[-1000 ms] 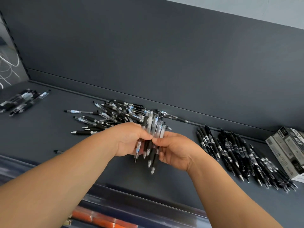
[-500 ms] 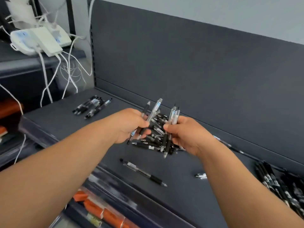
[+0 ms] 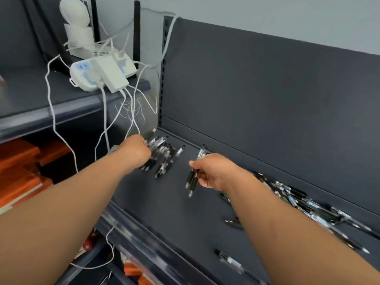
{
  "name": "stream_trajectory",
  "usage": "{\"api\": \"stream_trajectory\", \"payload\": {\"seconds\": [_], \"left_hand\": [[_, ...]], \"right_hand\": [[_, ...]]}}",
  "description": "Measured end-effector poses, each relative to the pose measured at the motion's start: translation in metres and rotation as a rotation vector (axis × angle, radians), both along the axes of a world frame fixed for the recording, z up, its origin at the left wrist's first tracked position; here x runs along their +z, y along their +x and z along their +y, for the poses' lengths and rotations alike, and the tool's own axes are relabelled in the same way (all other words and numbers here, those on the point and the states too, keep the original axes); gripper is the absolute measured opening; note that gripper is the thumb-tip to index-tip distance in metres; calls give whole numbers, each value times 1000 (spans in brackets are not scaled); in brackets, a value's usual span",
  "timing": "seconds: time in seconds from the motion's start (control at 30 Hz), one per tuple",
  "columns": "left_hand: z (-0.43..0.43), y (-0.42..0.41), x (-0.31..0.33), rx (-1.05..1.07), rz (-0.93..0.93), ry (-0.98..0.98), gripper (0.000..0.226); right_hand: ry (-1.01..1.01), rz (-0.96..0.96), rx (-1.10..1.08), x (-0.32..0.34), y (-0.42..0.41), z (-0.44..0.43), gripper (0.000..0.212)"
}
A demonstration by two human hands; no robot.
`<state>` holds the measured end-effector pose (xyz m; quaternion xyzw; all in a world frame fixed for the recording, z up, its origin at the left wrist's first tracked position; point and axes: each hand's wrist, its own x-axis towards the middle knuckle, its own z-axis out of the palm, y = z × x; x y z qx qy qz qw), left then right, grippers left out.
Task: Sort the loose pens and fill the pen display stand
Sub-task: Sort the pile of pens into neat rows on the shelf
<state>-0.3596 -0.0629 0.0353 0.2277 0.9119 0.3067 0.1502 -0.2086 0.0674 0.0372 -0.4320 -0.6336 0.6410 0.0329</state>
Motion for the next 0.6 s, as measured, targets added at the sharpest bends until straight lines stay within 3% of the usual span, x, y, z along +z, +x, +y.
{"api": "stream_trajectory", "payload": {"seconds": [0.23,0.4,0.53,0.6], "left_hand": [[15,-30,-22,-26,30,-51,13],[22,-37,-32,6,-95,-52,6],[25,-32,-25,-35,-35,-222,50],[26,-29,-24,-53,-18,-271,61]], "right_hand": [[79,-97,-22,-21,-43,8,21],[104,-101,-2,-30,-60,7,14],[137,-97,-8,-32,-62,8,9],[144,-93,-3,-32,-62,8,15]]}}
